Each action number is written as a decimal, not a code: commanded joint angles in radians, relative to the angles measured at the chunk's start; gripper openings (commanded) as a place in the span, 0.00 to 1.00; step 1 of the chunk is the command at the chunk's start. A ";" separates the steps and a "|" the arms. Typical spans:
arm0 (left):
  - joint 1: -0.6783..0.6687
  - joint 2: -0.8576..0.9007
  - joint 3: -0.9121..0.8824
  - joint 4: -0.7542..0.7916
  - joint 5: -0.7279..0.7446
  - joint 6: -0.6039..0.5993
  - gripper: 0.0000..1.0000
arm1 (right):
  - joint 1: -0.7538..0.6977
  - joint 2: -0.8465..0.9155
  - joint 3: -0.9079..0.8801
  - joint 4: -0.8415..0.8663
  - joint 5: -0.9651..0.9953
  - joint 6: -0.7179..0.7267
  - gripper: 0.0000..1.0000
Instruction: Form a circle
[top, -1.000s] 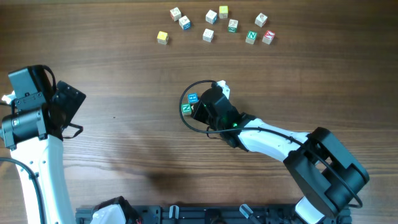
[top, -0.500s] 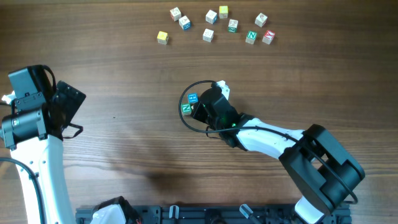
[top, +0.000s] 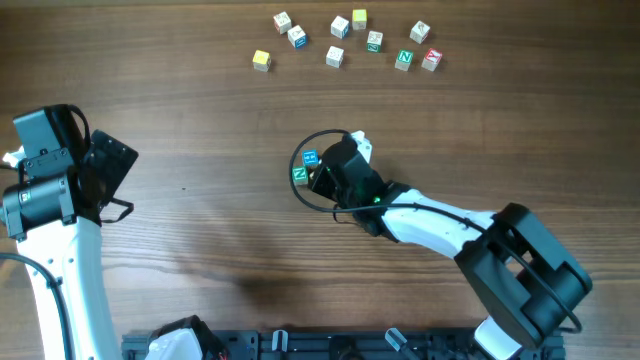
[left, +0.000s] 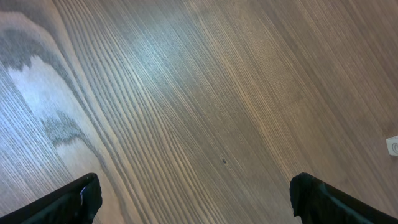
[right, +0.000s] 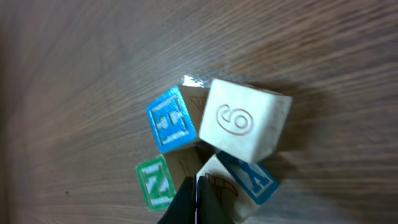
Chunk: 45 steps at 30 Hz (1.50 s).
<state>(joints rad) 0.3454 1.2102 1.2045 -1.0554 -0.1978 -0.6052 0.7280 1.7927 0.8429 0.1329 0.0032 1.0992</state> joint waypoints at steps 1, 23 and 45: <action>0.005 0.004 0.007 -0.001 -0.013 -0.013 1.00 | 0.004 -0.023 -0.011 -0.070 0.000 0.003 0.05; 0.005 0.004 0.007 -0.001 -0.013 -0.013 1.00 | 0.004 -0.103 -0.011 -0.104 0.000 -0.132 0.05; 0.007 0.004 0.007 0.003 -0.013 -0.013 1.00 | 0.004 -0.081 -0.012 -0.085 -0.053 -0.183 0.05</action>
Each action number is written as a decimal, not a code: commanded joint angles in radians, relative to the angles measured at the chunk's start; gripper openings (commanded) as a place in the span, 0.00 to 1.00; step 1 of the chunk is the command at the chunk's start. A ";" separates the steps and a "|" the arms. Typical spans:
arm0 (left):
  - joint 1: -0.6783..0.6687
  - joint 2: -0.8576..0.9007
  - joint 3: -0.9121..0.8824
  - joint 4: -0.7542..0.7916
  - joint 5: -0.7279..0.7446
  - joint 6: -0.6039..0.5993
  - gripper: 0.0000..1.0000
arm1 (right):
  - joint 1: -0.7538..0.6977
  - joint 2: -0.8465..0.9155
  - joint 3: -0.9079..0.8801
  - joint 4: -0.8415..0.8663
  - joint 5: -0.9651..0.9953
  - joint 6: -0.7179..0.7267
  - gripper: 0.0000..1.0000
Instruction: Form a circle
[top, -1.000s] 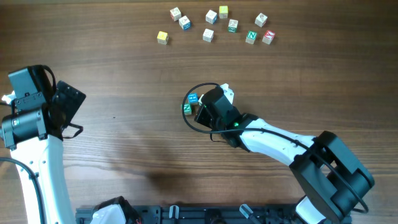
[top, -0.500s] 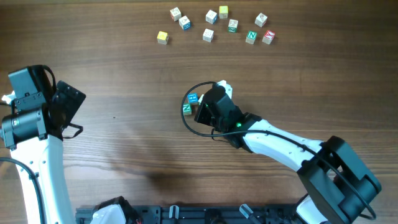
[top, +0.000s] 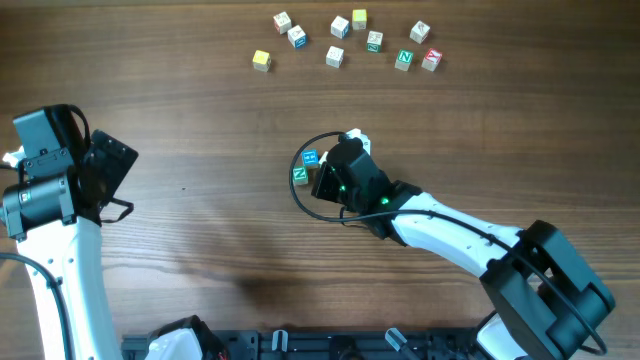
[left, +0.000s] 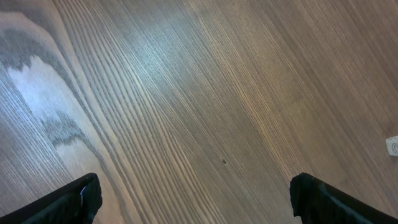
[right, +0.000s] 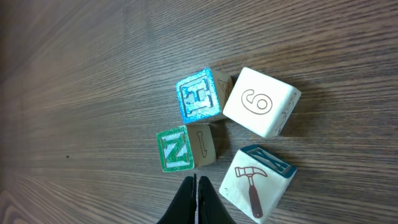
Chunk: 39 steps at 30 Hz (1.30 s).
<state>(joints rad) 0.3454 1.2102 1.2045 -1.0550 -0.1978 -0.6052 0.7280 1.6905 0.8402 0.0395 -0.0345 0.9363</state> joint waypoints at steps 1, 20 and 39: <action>0.007 0.004 0.007 0.003 -0.013 -0.013 1.00 | 0.004 0.022 -0.009 0.008 -0.014 -0.021 0.05; 0.007 0.004 0.007 0.003 -0.013 -0.013 1.00 | 0.004 0.086 -0.009 0.044 -0.049 0.014 0.05; 0.007 0.004 0.007 0.003 -0.013 -0.013 1.00 | 0.004 0.086 0.015 -0.032 -0.006 0.051 0.05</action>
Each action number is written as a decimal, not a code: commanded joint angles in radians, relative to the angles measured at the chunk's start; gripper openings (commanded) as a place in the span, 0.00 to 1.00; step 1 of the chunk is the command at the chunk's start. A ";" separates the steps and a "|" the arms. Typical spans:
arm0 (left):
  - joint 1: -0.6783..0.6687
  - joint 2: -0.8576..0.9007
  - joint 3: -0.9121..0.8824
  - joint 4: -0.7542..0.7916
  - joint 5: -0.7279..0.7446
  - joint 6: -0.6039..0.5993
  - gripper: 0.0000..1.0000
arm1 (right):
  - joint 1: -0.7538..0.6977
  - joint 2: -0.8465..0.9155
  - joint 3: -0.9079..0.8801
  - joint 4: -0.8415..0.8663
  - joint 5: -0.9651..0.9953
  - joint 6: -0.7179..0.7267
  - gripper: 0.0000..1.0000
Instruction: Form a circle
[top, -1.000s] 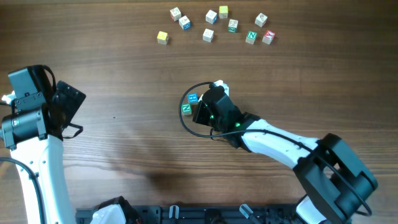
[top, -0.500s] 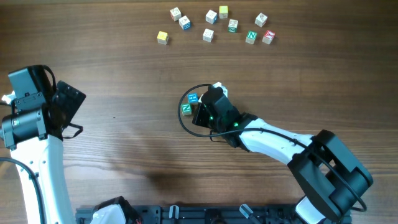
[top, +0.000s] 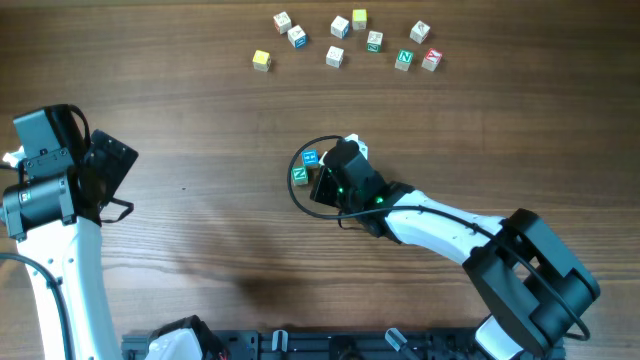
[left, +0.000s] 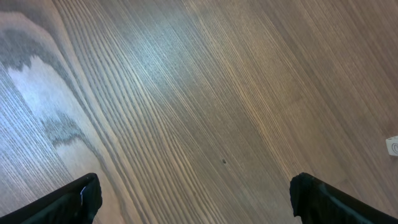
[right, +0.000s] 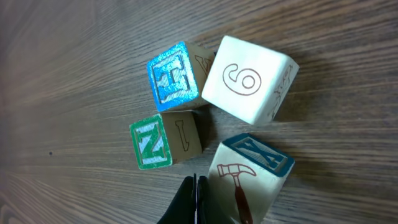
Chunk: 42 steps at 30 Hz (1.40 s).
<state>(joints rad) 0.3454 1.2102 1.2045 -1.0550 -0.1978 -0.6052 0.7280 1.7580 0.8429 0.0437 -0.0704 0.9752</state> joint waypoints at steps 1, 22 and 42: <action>0.007 0.004 0.007 0.003 -0.013 -0.013 1.00 | 0.004 0.018 0.016 -0.045 0.037 0.013 0.05; 0.007 0.004 0.007 0.003 -0.013 -0.013 1.00 | 0.008 -0.037 0.017 0.025 0.024 -0.045 0.04; 0.007 0.004 0.007 0.003 -0.013 -0.013 1.00 | 0.015 0.037 0.017 0.043 0.092 -0.030 0.05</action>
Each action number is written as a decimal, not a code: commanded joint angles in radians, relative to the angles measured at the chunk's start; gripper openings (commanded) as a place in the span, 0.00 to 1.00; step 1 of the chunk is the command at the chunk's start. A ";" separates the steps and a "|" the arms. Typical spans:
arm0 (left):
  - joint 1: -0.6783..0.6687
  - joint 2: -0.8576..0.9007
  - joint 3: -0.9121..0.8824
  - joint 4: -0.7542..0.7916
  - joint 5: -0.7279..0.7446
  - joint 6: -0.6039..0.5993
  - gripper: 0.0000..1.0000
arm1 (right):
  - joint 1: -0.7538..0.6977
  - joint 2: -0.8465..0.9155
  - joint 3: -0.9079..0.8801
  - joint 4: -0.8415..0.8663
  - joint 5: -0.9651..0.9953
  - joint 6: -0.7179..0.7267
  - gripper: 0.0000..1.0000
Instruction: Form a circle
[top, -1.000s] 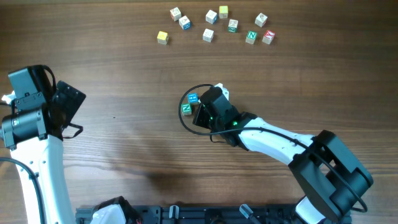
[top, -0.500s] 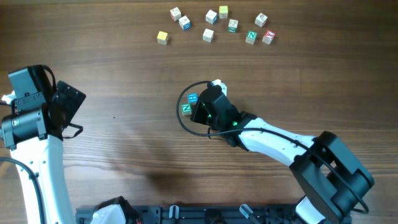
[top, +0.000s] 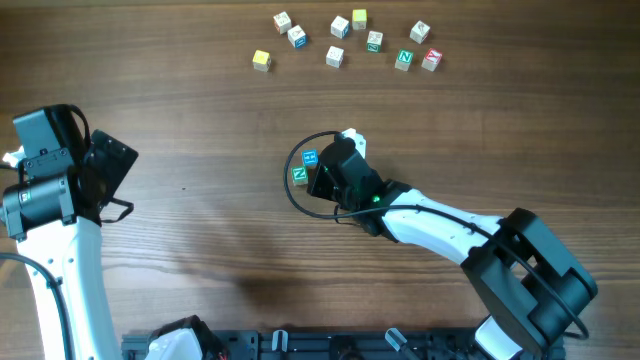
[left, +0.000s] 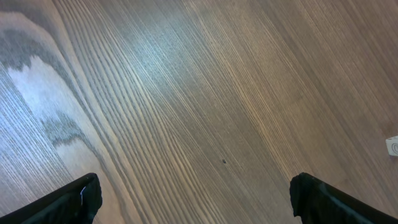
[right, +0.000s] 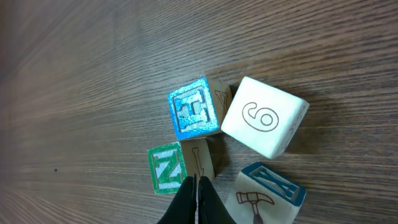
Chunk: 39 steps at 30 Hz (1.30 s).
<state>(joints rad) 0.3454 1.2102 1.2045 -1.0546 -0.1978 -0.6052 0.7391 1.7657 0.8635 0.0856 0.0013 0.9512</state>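
Four letter blocks sit clustered mid-table: a blue H block (right: 194, 116), a white block marked 6 (right: 264, 124), a green N block (right: 166, 176) and a hammer-picture block (right: 267, 198). My right gripper (right: 196, 185) is shut with nothing in it, its tips at the N block's side face, between that block and the hammer block. From overhead the blue block (top: 309, 158) and the green block (top: 299, 175) show left of the right gripper (top: 322, 180). My left gripper (left: 196, 199) hangs open over bare wood at the far left.
Several loose blocks (top: 335, 56) lie in a rough row at the table's far edge. A black cable (top: 296, 195) loops around the cluster beside the right wrist. One white block (left: 392, 145) peeks in at the left wrist view's right edge.
The right gripper, still shut, has shifted slightly towards the blue and green blocks; its tips now stand against the green N block's side. The left arm has not moved.
The shut right gripper was low over the tight four-block cluster. Then it stood farther back, the hammer block lying apart from the others. Then it was close beside the hammer block, and now it is at the N block. The left gripper stayed open and still.
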 joint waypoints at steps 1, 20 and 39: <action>0.007 0.004 0.007 0.002 -0.013 -0.013 1.00 | 0.004 0.032 -0.003 0.003 0.020 -0.006 0.04; 0.007 0.004 0.007 0.002 -0.013 -0.013 1.00 | 0.004 0.032 -0.003 -0.036 -0.002 -0.008 0.05; 0.007 0.004 0.007 0.002 -0.013 -0.013 1.00 | -0.001 -0.010 -0.003 -0.079 0.015 -0.035 0.05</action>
<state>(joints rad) 0.3454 1.2102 1.2045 -1.0546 -0.1978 -0.6052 0.7391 1.7653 0.8646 0.0181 0.0010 0.9363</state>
